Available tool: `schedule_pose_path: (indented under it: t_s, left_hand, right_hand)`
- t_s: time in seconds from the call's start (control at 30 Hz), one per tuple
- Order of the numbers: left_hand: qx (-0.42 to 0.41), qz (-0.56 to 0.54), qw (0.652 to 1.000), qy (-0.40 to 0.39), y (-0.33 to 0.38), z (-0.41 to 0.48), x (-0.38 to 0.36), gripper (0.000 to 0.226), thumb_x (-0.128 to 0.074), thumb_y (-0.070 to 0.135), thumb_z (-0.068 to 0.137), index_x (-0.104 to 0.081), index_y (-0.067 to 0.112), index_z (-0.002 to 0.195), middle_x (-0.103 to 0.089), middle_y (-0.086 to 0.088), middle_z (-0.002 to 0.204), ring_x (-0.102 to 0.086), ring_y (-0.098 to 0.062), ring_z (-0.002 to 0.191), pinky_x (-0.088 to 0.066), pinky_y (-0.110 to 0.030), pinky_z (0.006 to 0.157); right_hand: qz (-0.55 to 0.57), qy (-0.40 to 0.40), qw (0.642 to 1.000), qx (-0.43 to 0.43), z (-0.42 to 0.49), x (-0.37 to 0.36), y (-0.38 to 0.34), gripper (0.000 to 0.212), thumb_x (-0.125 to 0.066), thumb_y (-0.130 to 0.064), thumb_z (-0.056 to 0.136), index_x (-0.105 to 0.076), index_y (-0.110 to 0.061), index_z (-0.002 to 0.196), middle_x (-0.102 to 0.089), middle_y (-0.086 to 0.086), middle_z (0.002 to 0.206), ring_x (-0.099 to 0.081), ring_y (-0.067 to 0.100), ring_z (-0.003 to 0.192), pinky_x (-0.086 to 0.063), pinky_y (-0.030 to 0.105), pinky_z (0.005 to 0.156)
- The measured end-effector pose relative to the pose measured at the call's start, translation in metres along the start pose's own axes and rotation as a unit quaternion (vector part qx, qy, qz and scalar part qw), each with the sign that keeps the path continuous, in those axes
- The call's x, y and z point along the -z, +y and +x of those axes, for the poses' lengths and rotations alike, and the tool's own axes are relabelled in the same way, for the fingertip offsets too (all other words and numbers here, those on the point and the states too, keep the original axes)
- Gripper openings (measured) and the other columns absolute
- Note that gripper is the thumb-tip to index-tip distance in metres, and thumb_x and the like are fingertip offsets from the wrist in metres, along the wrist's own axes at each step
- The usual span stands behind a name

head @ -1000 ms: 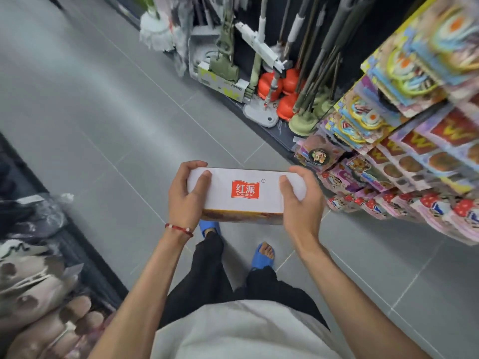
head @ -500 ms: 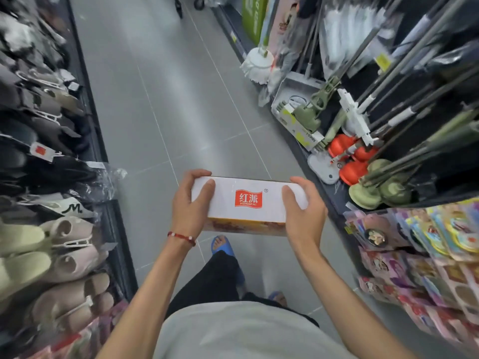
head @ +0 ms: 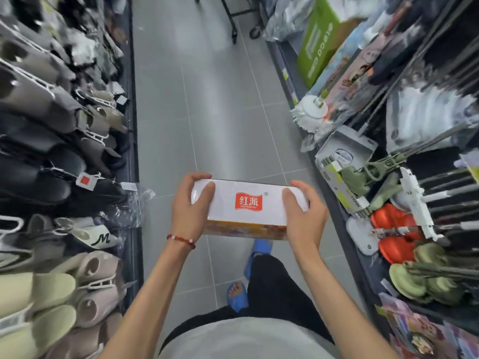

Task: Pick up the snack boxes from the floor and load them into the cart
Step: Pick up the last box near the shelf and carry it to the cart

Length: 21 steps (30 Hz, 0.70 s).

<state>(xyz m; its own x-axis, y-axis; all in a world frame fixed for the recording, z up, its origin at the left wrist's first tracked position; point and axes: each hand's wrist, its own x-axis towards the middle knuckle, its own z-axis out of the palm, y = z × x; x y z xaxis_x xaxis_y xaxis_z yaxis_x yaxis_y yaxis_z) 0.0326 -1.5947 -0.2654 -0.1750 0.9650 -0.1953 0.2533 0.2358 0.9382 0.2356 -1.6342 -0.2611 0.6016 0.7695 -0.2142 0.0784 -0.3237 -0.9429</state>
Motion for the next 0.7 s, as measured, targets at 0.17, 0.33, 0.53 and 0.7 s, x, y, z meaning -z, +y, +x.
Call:
schedule_pose_path:
  t_s: [0.17, 0.33, 0.53, 0.7]
  left_hand:
    - [0.020, 0.002, 0.999, 0.044, 0.018, 0.093, -0.005, 0.011, -0.061, 0.021, 0.097, -0.063, 0.022, 0.108, -0.065, 0.007, 0.103, -0.060, -0.008, 0.091, -0.047, -0.017, 0.074]
    - [0.020, 0.016, 0.996, 0.085, 0.054, 0.191, -0.009, 0.011, -0.061, 0.017, 0.096, -0.064, 0.019, 0.106, -0.064, 0.013, 0.097, -0.058, 0.008, 0.084, -0.045, -0.014, 0.073]
    - [0.021, -0.011, 0.990, 0.135, 0.085, 0.295, -0.009, 0.010, -0.060, 0.016, 0.097, -0.063, 0.019, 0.106, -0.063, 0.014, 0.094, -0.057, 0.012, 0.079, -0.043, -0.006, 0.067]
    - [0.036, -0.021, 0.989, 0.141, 0.096, 0.395, 0.001, 0.009, -0.060, 0.018, 0.096, -0.063, 0.023, 0.104, -0.065, 0.010, 0.097, -0.059, -0.003, 0.087, -0.048, -0.024, 0.077]
  right_hand:
    - [-0.012, -0.035, 0.999, -0.010, 0.084, -0.071, -0.032, 0.013, -0.067, -0.018, 0.096, -0.074, -0.024, 0.105, -0.070, -0.011, 0.107, -0.063, -0.005, 0.095, -0.043, 0.001, 0.064]
    - [-0.030, -0.076, 0.997, 0.000, 0.173, -0.138, -0.074, 0.011, -0.067, -0.018, 0.095, -0.073, -0.023, 0.103, -0.071, -0.009, 0.105, -0.062, -0.002, 0.094, -0.042, 0.002, 0.066]
    - [-0.051, -0.123, 0.991, 0.031, 0.268, -0.218, -0.124, 0.006, -0.069, -0.024, 0.094, -0.072, -0.028, 0.097, -0.073, -0.005, 0.103, -0.066, 0.015, 0.097, -0.048, 0.023, 0.074]
    - [-0.057, -0.121, 0.990, 0.034, 0.332, -0.295, -0.151, 0.009, -0.069, -0.023, 0.093, -0.071, -0.032, 0.093, -0.073, -0.010, 0.103, -0.066, 0.017, 0.100, -0.053, 0.033, 0.086]
